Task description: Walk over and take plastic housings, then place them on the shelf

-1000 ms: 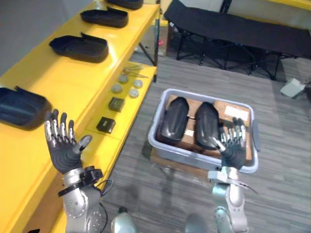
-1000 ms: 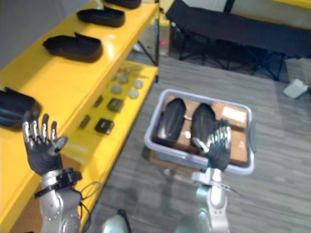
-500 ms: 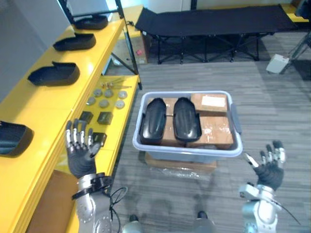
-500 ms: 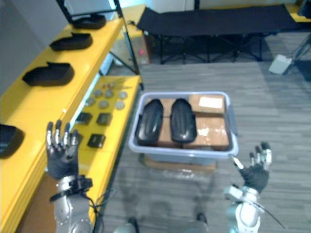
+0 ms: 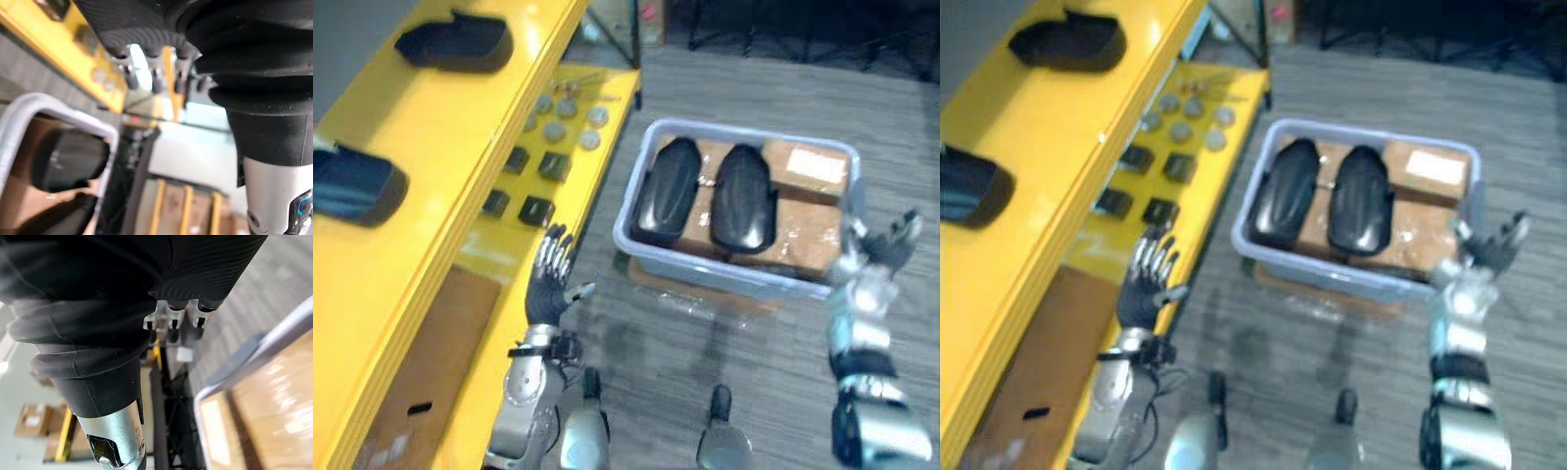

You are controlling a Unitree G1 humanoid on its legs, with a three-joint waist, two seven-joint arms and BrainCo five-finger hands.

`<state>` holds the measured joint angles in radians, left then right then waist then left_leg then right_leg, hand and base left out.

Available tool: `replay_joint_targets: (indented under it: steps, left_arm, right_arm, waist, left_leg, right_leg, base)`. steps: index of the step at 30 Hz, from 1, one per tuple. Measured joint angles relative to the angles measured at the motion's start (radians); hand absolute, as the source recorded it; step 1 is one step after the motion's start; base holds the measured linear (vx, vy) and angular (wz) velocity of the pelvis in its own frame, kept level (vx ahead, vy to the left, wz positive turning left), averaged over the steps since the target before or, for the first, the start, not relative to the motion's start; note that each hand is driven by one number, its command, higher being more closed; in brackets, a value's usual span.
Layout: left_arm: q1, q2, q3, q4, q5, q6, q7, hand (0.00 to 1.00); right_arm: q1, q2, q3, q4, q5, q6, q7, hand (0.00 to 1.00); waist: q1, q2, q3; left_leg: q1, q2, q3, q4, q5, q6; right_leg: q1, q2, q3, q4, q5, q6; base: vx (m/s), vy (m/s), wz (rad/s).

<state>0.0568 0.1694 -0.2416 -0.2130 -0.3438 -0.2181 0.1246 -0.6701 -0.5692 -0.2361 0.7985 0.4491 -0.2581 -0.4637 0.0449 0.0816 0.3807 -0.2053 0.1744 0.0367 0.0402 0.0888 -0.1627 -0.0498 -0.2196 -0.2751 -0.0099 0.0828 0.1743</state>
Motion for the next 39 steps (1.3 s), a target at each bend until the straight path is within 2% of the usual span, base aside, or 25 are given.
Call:
replay_joint_targets:
  steps: [4, 7, 14, 15, 18, 20, 23, 26, 29, 31, 33, 34, 35, 36, 39]
  left_arm:
    - [-0.024, 0.022, -0.041, 0.050, -0.003, -0.001, 0.001, 0.00]
    - [-0.044, 0.021, -0.071, 0.067, -0.003, -0.021, 0.000, 0.00]
    - [-0.102, 0.016, -0.159, 0.181, -0.012, -0.026, 0.014, 0.00]
    - [-0.106, 0.013, -0.174, 0.196, -0.012, -0.027, 0.018, 0.00]
    - [-0.104, 0.007, -0.195, 0.204, -0.013, -0.037, 0.035, 0.00]
    - [-0.107, 0.004, -0.217, 0.227, -0.013, -0.037, 0.056, 0.00]
    - [-0.103, -0.023, -0.236, 0.247, -0.015, -0.038, 0.071, 0.00]
    - [-0.101, -0.028, -0.250, 0.245, -0.044, -0.044, 0.072, 0.00]
    - [-0.100, -0.030, -0.259, 0.245, -0.050, -0.046, 0.083, 0.00]
    - [-0.100, -0.031, -0.263, 0.246, -0.051, -0.050, 0.092, 0.00]
    - [-0.103, -0.031, -0.264, 0.254, -0.052, -0.054, 0.093, 0.00]
    - [-0.103, -0.031, -0.264, 0.257, -0.052, -0.055, 0.093, 0.00]
    - [-0.104, -0.031, -0.265, 0.266, -0.052, -0.057, 0.093, 0.00]
    - [-0.107, -0.031, -0.267, 0.275, -0.052, -0.059, 0.093, 0.00]
    - [-0.114, -0.030, -0.281, 0.286, -0.052, -0.061, 0.100, 0.00]
  right_arm:
    - [-0.109, -0.040, 0.056, 0.098, 0.030, 0.010, 0.007, 0.00]
    - [-0.196, -0.074, 0.119, 0.186, 0.030, 0.067, 0.012, 0.00]
    - [-0.438, -0.159, 0.181, 0.388, 0.024, 0.242, 0.026, 0.00]
    - [-0.448, -0.174, 0.180, 0.410, 0.015, 0.280, 0.018, 0.00]
    - [-0.451, -0.186, 0.177, 0.451, 0.005, 0.333, -0.023, 0.00]
    - [-0.453, -0.187, 0.159, 0.493, 0.003, 0.384, -0.067, 0.00]
    - [-0.470, -0.224, 0.126, 0.512, -0.017, 0.420, -0.133, 0.00]
    - [-0.491, -0.253, 0.119, 0.514, -0.033, 0.454, -0.145, 0.00]
    - [-0.486, -0.255, 0.119, 0.526, -0.062, 0.493, -0.117, 0.00]
    - [-0.484, -0.262, 0.124, 0.527, -0.079, 0.503, -0.068, 0.00]
    - [-0.481, -0.288, 0.155, 0.527, -0.117, 0.517, 0.026, 0.00]
    - [-0.481, -0.292, 0.159, 0.527, -0.128, 0.520, 0.047, 0.00]
    - [-0.480, -0.301, 0.161, 0.528, -0.148, 0.523, 0.080, 1.00]
    - [-0.474, -0.311, 0.175, 0.528, -0.175, 0.526, 0.119, 1.00]
    - [-0.471, -0.341, 0.221, 0.554, -0.242, 0.528, 0.177, 1.00]
  waist:
    - [0.017, 0.004, 0.017]
    - [0.036, 0.009, 0.025]
    - [0.065, 0.064, 0.077]
    - [0.072, 0.075, 0.085]
    - [0.082, 0.079, 0.085]
    - [0.084, 0.083, 0.087]
    - [0.092, 0.110, 0.099]
    - [0.104, 0.128, 0.107]
    - [0.104, 0.132, 0.109]
    - [0.104, 0.132, 0.109]
    - [0.108, 0.132, 0.109]
    - [0.109, 0.132, 0.109]
    - [0.110, 0.132, 0.109]
    - [0.109, 0.132, 0.109]
    - [0.112, 0.133, 0.109]
  left_leg:
    - [-0.011, -0.017, -0.028, -0.005, 0.009, 0.003]
    - [-0.034, -0.019, -0.034, -0.001, 0.012, 0.007]
    - [-0.078, -0.024, -0.061, -0.001, 0.032, 0.013]
    - [-0.082, -0.024, -0.064, -0.001, 0.033, 0.013]
    - [-0.115, -0.024, -0.070, 0.005, 0.038, 0.012]
    - [-0.131, -0.026, -0.081, 0.008, 0.042, 0.013]
    - [-0.135, -0.031, -0.083, 0.017, 0.042, 0.014]
    - [-0.158, -0.033, -0.082, 0.026, 0.045, 0.018]
    - [-0.172, -0.033, -0.081, 0.026, 0.051, 0.019]
    - [-0.180, -0.033, -0.081, 0.027, 0.053, 0.018]
    - [-0.186, -0.033, -0.082, 0.023, 0.057, 0.018]
    - [-0.187, -0.033, -0.082, 0.023, 0.058, 0.018]
    - [-0.193, -0.033, -0.083, 0.024, 0.059, 0.019]
    - [-0.201, -0.033, -0.086, 0.024, 0.062, 0.017]
    - [-0.220, -0.032, -0.103, 0.023, 0.070, 0.016]
  right_leg:
    - [-0.003, -0.015, -0.030, 0.025, 0.002, 0.001]
    - [-0.025, -0.019, -0.045, 0.041, 0.002, 0.001]
    - [-0.061, -0.022, -0.076, 0.061, 0.001, 0.000]
    - [-0.065, -0.023, -0.078, 0.066, 0.000, -0.001]
    - [-0.095, -0.023, -0.080, 0.074, -0.002, -0.004]
    - [-0.111, -0.025, -0.083, 0.085, -0.003, -0.005]
    - [-0.116, -0.032, -0.086, 0.103, -0.006, -0.008]
    - [-0.143, -0.037, -0.085, 0.115, -0.013, -0.006]
    - [-0.164, -0.039, -0.085, 0.127, -0.019, -0.011]
    - [-0.173, -0.040, -0.085, 0.133, -0.020, -0.012]
    - [-0.185, -0.041, -0.086, 0.143, -0.026, -0.013]
    - [-0.188, -0.042, -0.086, 0.147, -0.028, -0.013]
    - [-0.197, -0.044, -0.087, 0.159, -0.035, -0.012]
    - [-0.207, -0.045, -0.092, 0.166, -0.041, -0.013]
    - [-0.223, -0.047, -0.107, 0.186, -0.048, -0.016]
  base:
    - [0.01, 0.032, 0.23]
    - [-0.02, 0.024, 0.10]
    - [-0.06, 0.003, 0.09]
    - [-0.06, -0.002, 0.02]
    - [-0.05, -0.007, 0.03]
    - [-0.03, -0.012, 0.08]
    - [-0.03, 0.006, 0.06]
    - [-0.06, -0.008, -0.04]
    - [-0.06, -0.022, -0.02]
    - [-0.04, -0.015, 0.00]
    - [-0.05, -0.016, 0.01]
    - [-0.04, -0.019, 0.00]
    - [-0.05, -0.028, 0.03]
    - [-0.05, -0.031, 0.05]
    - [-0.03, -0.030, 0.11]
